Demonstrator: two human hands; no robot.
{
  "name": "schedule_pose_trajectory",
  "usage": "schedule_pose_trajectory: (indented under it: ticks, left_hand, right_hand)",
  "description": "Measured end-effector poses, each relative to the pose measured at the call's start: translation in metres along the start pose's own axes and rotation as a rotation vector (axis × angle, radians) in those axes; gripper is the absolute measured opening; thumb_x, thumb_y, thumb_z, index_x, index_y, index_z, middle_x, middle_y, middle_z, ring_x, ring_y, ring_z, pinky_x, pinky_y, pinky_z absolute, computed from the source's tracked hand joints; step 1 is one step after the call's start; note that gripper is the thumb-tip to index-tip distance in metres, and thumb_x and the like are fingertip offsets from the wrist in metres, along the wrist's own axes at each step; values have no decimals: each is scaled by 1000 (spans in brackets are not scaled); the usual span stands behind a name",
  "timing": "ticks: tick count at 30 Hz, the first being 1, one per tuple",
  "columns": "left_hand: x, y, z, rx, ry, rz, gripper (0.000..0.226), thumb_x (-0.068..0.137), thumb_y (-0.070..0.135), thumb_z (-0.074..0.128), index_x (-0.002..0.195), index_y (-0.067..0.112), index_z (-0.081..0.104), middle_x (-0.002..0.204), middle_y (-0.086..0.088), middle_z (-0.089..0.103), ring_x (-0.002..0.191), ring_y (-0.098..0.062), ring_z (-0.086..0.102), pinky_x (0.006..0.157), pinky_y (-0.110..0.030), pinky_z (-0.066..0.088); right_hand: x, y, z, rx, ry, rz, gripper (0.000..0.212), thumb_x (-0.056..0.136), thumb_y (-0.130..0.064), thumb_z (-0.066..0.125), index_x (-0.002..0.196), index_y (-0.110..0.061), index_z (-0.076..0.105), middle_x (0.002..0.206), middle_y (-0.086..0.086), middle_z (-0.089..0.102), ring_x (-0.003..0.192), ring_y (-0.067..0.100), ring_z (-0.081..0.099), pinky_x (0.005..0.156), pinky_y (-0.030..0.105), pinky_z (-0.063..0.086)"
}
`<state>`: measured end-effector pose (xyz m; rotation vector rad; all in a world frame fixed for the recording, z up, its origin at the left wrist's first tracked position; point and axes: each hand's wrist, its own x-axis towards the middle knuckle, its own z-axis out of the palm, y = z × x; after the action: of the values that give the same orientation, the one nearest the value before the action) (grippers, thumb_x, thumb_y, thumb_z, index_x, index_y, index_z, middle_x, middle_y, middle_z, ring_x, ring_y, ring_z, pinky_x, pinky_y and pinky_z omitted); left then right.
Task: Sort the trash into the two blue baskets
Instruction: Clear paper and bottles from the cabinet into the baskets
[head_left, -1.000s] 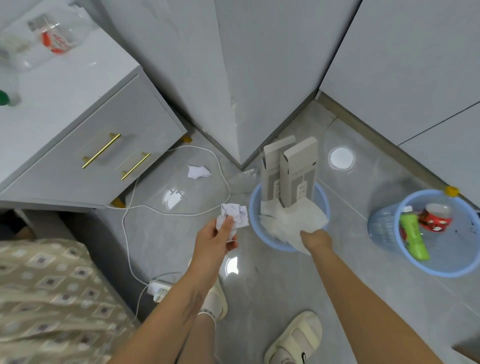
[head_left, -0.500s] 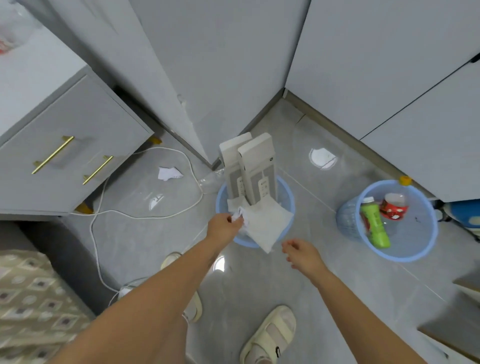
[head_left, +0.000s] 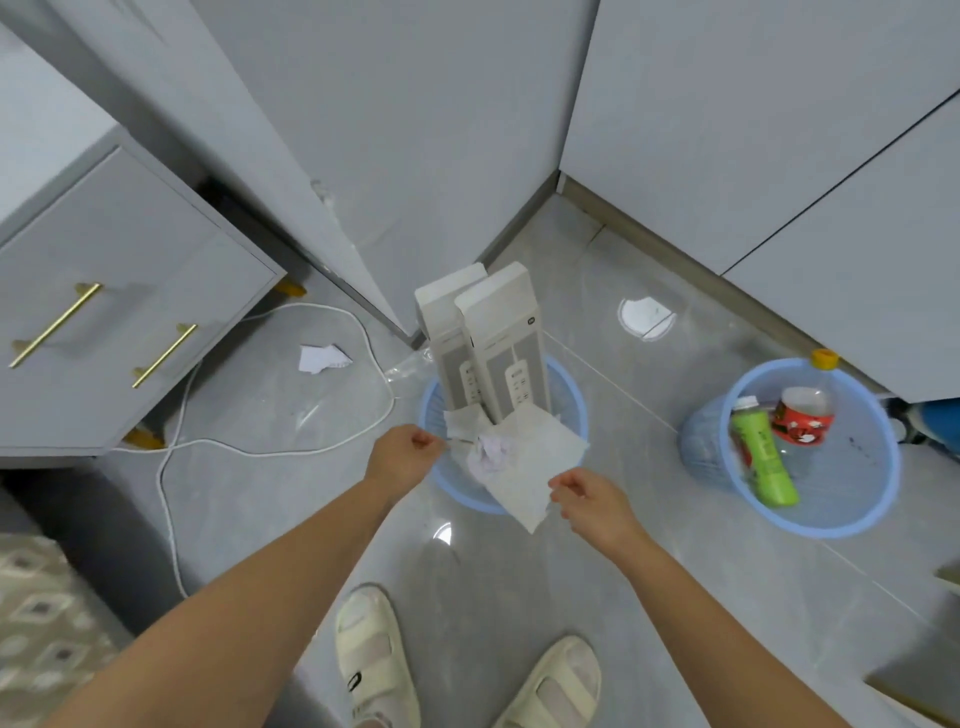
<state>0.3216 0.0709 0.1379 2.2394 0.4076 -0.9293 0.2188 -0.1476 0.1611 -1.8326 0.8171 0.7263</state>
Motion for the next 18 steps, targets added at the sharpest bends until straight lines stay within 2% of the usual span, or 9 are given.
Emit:
schedule_pose_trajectory:
  ticks: [2, 5, 9, 11, 14, 18]
  left_hand:
    - [20, -10, -12, 53, 103, 46, 12, 85, 30, 64, 79, 20, 65, 81, -2, 68, 81, -21, 65, 73, -28, 49]
    - [56, -25, -26, 145, 198, 77, 18, 87, 33, 60, 89, 17, 68, 81, 0, 65, 80, -19, 60, 70, -25, 41]
    - [118, -48, -29, 205, 214, 54, 21, 85, 39, 60, 92, 20, 66, 90, 0, 67, 85, -20, 61, 73, -27, 45]
    - [152, -56, -24, 246, 179, 41, 22, 83, 40, 62, 96, 22, 65, 98, -1, 67, 92, -21, 61, 76, -27, 45]
    - [205, -67, -8, 356, 134, 30, 45, 81, 44, 66, 117, 19, 58, 121, -6, 57, 109, -24, 57, 85, -29, 44]
    - [264, -73, 22, 438, 188, 70, 67, 79, 46, 67, 134, 14, 46, 134, -8, 45, 122, -27, 48, 96, -37, 46]
  right_hand:
    - [14, -7, 2, -203, 9, -119, 10, 91, -20, 50, 86, -19, 59, 92, -1, 64, 81, 16, 57, 72, 24, 41]
    - [38, -21, 8, -516, 33, -250, 21, 93, -29, 44, 95, -16, 60, 97, 0, 67, 85, 18, 60, 75, 32, 50]
    - [72, -38, 15, -802, 68, -359, 30, 93, -39, 42, 113, -22, 56, 111, -2, 63, 100, 18, 58, 81, 33, 50]
    - [85, -40, 16, -904, 89, -402, 34, 93, -44, 41, 118, -25, 53, 116, -4, 62, 104, 17, 57, 84, 31, 50]
    - [98, -39, 12, -1005, 101, -454, 37, 91, -50, 41, 121, -32, 52, 119, -11, 60, 105, 12, 57, 88, 28, 51]
    - [105, -48, 0, -1048, 82, -509, 30, 89, -53, 42, 112, -36, 52, 108, -19, 59, 98, 6, 57, 86, 23, 50]
